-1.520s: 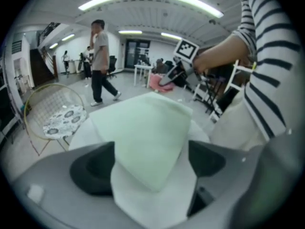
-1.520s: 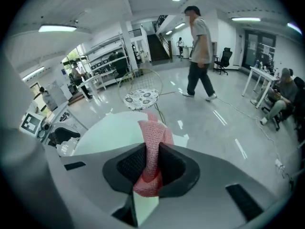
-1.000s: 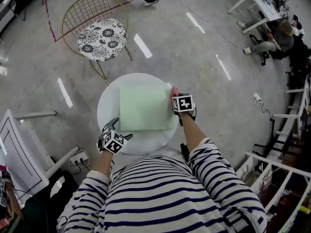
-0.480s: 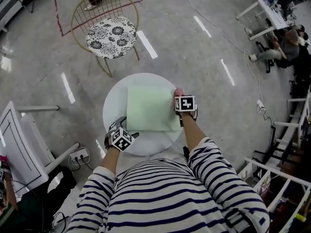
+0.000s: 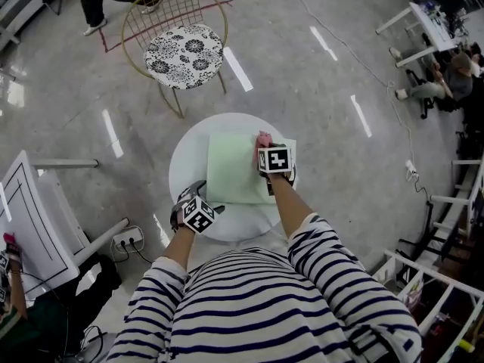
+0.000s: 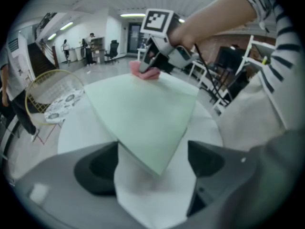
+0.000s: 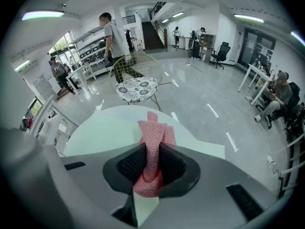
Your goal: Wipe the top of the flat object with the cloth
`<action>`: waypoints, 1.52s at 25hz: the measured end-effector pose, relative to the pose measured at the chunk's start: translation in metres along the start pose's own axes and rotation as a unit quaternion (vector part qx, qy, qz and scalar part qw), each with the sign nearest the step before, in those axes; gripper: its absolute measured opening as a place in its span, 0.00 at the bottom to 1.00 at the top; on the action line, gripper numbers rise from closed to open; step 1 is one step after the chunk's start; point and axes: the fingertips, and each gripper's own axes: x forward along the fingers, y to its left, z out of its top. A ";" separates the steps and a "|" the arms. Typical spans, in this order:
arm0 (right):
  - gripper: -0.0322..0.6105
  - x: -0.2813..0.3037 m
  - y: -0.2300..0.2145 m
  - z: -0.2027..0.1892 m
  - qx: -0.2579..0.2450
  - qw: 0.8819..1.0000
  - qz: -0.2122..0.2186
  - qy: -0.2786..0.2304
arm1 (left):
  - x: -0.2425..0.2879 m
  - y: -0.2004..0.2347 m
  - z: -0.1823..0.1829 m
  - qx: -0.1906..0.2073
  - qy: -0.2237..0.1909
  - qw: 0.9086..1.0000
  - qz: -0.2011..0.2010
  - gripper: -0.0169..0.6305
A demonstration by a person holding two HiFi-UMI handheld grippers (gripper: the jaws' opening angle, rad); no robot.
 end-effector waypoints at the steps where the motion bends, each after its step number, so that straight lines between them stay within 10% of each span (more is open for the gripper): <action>1: 0.14 0.002 0.007 0.003 -0.002 1.000 0.004 -0.003 | 0.000 0.000 0.000 0.001 0.002 1.000 -0.001 0.73; 25: 0.14 0.010 0.178 0.000 -0.102 0.983 0.153 -0.027 | -0.003 0.003 -0.001 0.019 0.008 1.000 -0.002 0.73; 38: 0.14 -0.011 0.139 -0.040 -0.152 0.975 0.160 -0.022 | 0.000 0.006 -0.003 0.034 0.023 0.999 0.005 0.73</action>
